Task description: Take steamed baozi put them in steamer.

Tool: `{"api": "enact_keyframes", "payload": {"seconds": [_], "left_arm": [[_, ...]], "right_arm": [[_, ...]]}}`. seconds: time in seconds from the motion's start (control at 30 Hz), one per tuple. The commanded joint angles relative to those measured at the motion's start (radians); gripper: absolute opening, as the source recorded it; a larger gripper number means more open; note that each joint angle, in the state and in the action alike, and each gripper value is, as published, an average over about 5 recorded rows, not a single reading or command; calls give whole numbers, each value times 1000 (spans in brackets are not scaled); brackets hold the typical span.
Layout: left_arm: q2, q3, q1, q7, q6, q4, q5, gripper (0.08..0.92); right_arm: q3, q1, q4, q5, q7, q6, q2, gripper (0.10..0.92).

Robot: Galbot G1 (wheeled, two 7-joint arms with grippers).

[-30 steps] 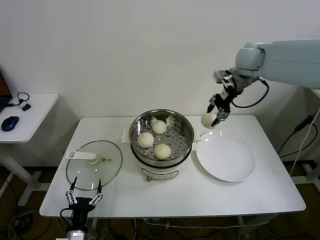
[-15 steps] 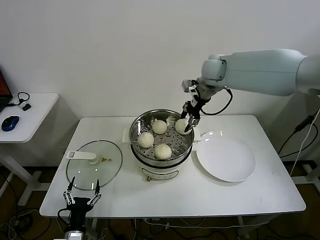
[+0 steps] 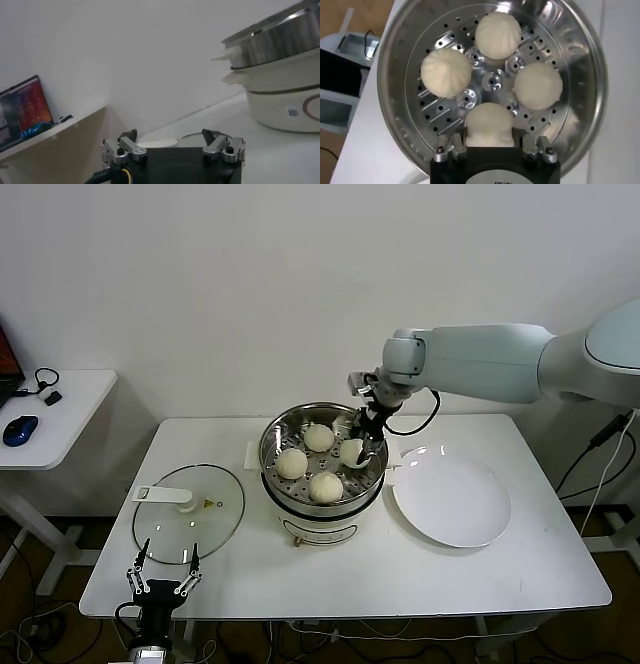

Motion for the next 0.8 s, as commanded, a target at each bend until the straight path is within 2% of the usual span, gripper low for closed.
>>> {"api": "enact_keyframes", "payload": {"seconds": [0.03,0.13,0.3,0.4,0.57,0.67,0.8], "left_arm": [[-49,1,0,-1,1,0,-1,823],[-49,1,2,-2,0,-3,0,823],[-49,2,3,0,2,-11,0,823],[-49,4,5,2,3,-18,2,823],[-49,5,15,4,5,-34,6,823],[-49,4,20,4,6,-40,7,823],[-49,5,18,4,9,-42,8,823]], "right_arm": [[32,-59,-38,-23,32,-7,12,614],[38,-42,-31,-16,53,-13,1,638],[35,26,1,21,38,-11,-43,763],[29,74,28,35,17,-4,-86,811],[64,130,80,64,50,3,-208,822],[135,133,135,68,177,2,-312,823],[321,72,243,24,422,-26,-493,823]]}}
